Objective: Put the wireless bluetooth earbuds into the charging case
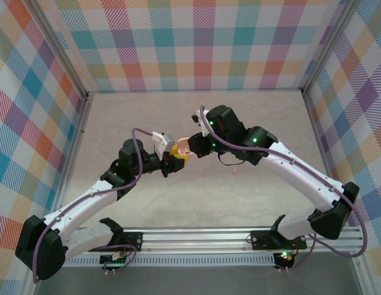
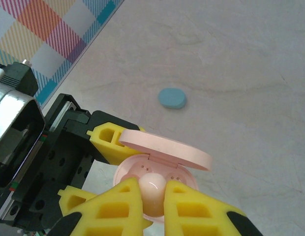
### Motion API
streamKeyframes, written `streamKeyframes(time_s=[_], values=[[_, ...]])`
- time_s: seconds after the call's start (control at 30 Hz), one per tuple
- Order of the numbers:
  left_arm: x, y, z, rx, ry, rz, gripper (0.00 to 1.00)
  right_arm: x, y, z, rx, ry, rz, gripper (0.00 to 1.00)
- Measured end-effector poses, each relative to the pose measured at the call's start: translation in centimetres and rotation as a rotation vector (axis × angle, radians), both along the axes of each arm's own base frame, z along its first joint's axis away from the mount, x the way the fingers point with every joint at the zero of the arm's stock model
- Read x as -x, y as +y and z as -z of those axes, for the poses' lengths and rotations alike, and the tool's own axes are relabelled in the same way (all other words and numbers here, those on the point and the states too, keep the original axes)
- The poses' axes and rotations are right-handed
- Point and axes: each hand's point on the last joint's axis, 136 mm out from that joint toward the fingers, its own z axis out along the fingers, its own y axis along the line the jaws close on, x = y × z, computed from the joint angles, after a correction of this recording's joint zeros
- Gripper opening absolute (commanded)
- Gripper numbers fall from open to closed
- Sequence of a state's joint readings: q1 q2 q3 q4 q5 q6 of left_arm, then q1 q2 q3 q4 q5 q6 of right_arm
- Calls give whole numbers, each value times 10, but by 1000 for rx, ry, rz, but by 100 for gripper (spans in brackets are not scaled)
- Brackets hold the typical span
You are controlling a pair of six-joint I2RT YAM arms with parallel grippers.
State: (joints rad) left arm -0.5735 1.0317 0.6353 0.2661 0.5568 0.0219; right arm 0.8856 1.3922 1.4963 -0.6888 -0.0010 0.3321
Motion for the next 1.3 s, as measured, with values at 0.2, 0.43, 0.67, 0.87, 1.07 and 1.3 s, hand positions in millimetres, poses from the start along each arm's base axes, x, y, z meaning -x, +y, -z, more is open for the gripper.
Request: streamKeyframes(time_s=[0.2, 0.43, 0.67, 0.87, 1.07, 1.3], values=[[2, 0, -6, 13, -18, 4, 20, 1, 0, 0, 44, -69, -66, 14], [6, 1, -16, 33, -40, 15, 20, 3, 0, 10, 105, -136, -144, 14], [9, 1, -18, 41, -42, 25, 20, 3, 0, 11, 146, -203, -206, 14], [9, 2, -20, 43, -46, 24, 20, 5, 1, 11, 170, -252, -262, 14], [10, 1, -20, 43, -45, 28, 20, 10, 1, 8, 197, -313, -326, 14], [10, 1, -19, 42, -44, 29, 20, 12, 3, 9, 232, -369, -377, 14]])
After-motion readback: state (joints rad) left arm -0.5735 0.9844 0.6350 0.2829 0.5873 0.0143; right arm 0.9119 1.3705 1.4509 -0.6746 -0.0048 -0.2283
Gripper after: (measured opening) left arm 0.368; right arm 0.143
